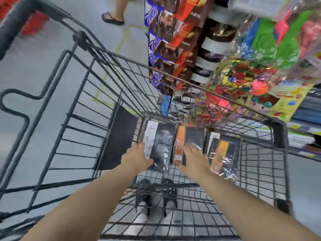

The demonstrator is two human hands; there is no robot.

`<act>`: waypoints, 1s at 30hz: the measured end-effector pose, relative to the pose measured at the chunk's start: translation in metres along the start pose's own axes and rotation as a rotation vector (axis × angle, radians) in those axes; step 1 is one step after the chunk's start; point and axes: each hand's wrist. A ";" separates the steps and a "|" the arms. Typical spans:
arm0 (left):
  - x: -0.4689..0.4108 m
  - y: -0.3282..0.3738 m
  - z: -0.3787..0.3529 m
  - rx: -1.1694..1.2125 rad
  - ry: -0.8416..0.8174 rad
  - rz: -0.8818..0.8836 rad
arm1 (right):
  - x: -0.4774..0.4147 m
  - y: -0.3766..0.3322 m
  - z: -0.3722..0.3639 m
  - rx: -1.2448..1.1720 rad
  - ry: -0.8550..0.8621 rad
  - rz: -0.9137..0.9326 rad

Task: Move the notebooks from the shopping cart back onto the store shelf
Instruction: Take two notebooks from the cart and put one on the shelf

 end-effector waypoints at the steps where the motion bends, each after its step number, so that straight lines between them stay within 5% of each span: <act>1: -0.008 -0.001 -0.003 -0.026 -0.042 0.010 | -0.007 -0.002 -0.005 -0.023 -0.017 -0.014; 12: -0.096 -0.009 -0.051 0.470 -0.097 0.228 | -0.066 -0.013 -0.075 -0.323 -0.165 -0.100; 21: -0.096 -0.014 -0.048 0.447 -0.086 0.332 | -0.079 -0.007 -0.084 -0.353 -0.190 -0.154; 27: -0.054 -0.002 -0.030 0.614 0.060 0.047 | -0.071 0.000 -0.084 -0.326 -0.204 -0.164; 30: -0.028 -0.001 -0.004 0.493 0.241 -0.088 | -0.070 -0.008 -0.087 -0.454 -0.241 -0.222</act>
Point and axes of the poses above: each hand's wrist, its own x-axis away from the middle knuckle, its own z-axis out of the back of the hand, y = z × x, and after that the axes turned 14 degrees about -y, right-handed
